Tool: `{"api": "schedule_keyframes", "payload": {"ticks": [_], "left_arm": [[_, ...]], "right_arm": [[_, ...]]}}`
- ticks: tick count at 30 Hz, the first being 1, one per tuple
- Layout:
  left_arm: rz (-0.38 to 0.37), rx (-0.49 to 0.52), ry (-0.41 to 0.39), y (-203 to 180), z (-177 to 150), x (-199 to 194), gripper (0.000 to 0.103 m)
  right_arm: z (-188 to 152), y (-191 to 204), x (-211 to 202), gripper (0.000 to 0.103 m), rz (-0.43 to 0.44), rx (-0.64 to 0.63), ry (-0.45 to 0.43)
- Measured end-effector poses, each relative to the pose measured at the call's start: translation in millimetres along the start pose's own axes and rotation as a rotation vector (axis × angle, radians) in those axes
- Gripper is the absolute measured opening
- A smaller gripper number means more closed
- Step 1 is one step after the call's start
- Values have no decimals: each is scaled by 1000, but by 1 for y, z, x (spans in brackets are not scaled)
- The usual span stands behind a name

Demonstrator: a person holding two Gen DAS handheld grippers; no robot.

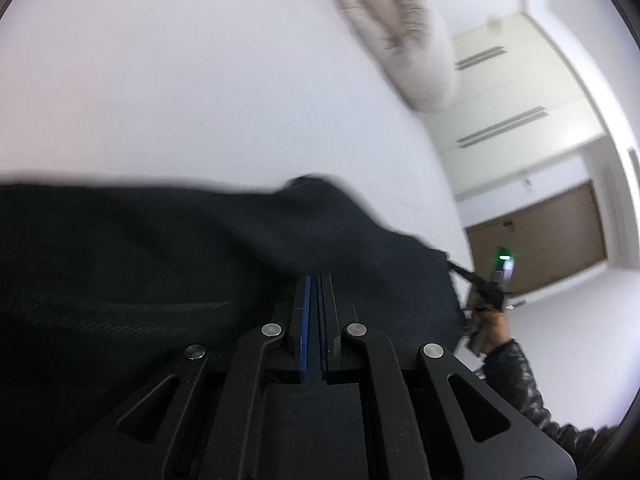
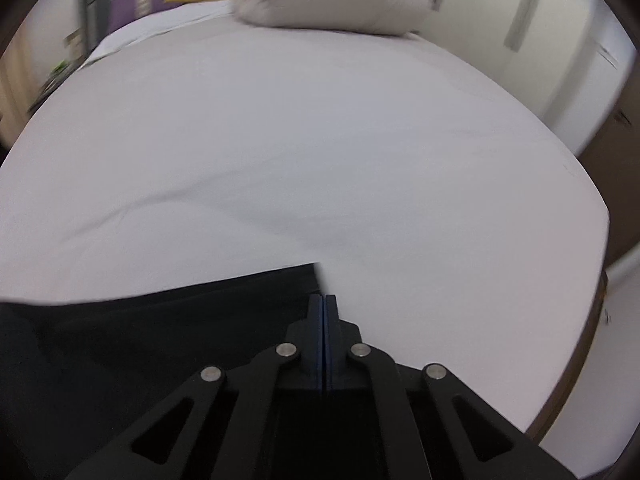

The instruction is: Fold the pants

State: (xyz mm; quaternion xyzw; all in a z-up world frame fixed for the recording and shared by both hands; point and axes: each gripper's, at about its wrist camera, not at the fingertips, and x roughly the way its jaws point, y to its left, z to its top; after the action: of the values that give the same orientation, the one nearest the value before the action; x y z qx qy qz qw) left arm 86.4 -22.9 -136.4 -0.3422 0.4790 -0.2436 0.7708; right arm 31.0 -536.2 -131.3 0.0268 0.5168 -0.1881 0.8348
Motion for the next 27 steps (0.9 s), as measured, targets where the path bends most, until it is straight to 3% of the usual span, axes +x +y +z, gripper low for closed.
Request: {"api": "schedule_keyframes", "payload": {"ticks": [2,4,6,7,8,9,13,17,22,27], "left_arm": [[-5,55,-4,-16,6,2,3],[-9,88,9,-25,10,7,3],[14,119,35,-30,12,12,3],[43,156,51,-34,12,15,3],[90,211,64,-38,13,17,3],[119,240,71,-40,13,18,3],[150,258,94,-33,18,18,3],[140,231,101,-20,9,15,3],[152,228,137,-8,1,24,3],[123,322,158,-22,8,31,3]], "right_arm": [[-1,-6,-3,0,23,20,-12],[1,-9,-21,1,189,54,-71],[5,6,-47,12,309,-12,-136],[6,20,-60,48,327,-84,-159],[6,32,-71,77,349,-147,-182],[6,50,-83,81,381,-239,-221],[8,107,-97,78,435,-523,-210],[-4,122,-73,46,363,-781,-92],[-25,133,-52,45,298,-980,47],[-23,137,-25,47,300,-981,148]]}}
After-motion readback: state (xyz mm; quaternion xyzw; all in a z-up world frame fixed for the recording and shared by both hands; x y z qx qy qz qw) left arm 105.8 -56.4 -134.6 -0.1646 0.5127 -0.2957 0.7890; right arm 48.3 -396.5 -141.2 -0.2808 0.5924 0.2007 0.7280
